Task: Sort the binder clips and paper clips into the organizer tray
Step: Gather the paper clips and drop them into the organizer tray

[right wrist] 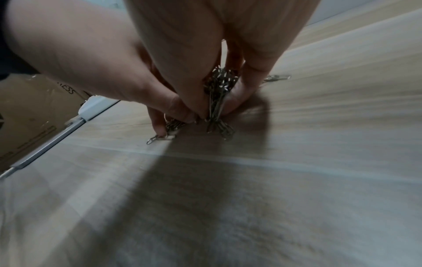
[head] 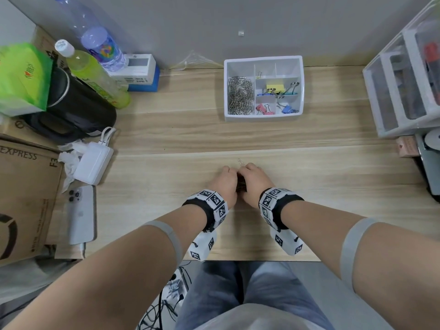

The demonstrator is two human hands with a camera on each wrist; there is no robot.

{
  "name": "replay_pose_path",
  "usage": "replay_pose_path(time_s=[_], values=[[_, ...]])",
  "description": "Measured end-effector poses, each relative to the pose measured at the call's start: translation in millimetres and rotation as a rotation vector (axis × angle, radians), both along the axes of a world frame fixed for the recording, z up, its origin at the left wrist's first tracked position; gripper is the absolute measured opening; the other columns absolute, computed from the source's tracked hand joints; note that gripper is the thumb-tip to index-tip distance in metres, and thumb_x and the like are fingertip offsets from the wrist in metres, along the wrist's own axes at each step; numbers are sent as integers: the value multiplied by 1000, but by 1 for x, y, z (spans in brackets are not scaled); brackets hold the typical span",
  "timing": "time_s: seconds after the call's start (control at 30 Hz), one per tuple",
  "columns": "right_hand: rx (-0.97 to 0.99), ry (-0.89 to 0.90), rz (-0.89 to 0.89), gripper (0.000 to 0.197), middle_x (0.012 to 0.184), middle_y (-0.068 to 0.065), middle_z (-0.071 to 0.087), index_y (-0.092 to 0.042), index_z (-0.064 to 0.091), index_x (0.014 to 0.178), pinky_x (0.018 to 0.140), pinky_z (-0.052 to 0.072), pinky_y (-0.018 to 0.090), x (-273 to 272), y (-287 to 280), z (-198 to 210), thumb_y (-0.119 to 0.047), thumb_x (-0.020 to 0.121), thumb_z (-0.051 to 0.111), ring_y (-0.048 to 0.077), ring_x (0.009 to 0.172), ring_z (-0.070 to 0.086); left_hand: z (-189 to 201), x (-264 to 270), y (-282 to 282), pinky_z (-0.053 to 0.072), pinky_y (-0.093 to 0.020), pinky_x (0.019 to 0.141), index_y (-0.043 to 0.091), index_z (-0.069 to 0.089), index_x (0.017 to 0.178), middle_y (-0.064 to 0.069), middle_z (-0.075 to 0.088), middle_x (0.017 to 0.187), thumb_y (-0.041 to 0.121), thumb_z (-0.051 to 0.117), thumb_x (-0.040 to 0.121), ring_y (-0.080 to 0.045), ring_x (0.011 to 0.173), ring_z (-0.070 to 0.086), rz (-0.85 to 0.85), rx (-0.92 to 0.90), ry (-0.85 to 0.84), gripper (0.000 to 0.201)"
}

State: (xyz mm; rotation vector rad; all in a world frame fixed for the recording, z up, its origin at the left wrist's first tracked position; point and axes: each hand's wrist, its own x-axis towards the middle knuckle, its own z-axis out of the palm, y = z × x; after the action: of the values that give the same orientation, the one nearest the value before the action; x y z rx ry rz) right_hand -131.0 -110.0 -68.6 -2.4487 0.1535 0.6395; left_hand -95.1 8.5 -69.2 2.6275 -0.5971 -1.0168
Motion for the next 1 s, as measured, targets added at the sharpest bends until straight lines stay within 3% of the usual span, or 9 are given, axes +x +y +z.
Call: replay_pose_path(time_s=[0.37, 0.6, 0.8, 1.0], values=[[38, 39, -132, 24, 98, 8, 71, -16, 68, 101, 81, 55, 37, 9, 4, 17, -11, 78, 64, 29, 92, 66, 9, 15, -4, 47, -33, 88, 3, 59, 117, -17, 58, 116, -1, 51, 85, -31, 107, 58, 19, -7, 12, 34], [55, 53, -177, 23, 96, 11, 71, -10, 72, 99, 81, 54, 35, 27, -3, 38, -7, 77, 65, 29, 91, 66, 33, 33, -13, 43, -30, 81, 1, 59, 109, -17, 59, 115, 0, 50, 88, -31, 105, 58, -22, 34, -30, 24], [56, 79, -197, 15, 91, 12, 71, -8, 71, 92, 75, 51, 30, 48, -10, 56, -9, 78, 66, 28, 87, 65, 55, 53, -22, 49, -33, 73, 3, 61, 104, -17, 64, 105, 1, 51, 87, -30, 95, 62, -16, 86, -17, 19], [57, 130, -180, 12, 86, 11, 71, -7, 70, 89, 76, 55, 34, 58, -8, 58, -9, 78, 66, 27, 83, 67, 62, 63, -24, 47, -32, 72, 1, 61, 104, -19, 65, 107, -2, 50, 87, -32, 96, 63, -93, 124, 15, 20]])
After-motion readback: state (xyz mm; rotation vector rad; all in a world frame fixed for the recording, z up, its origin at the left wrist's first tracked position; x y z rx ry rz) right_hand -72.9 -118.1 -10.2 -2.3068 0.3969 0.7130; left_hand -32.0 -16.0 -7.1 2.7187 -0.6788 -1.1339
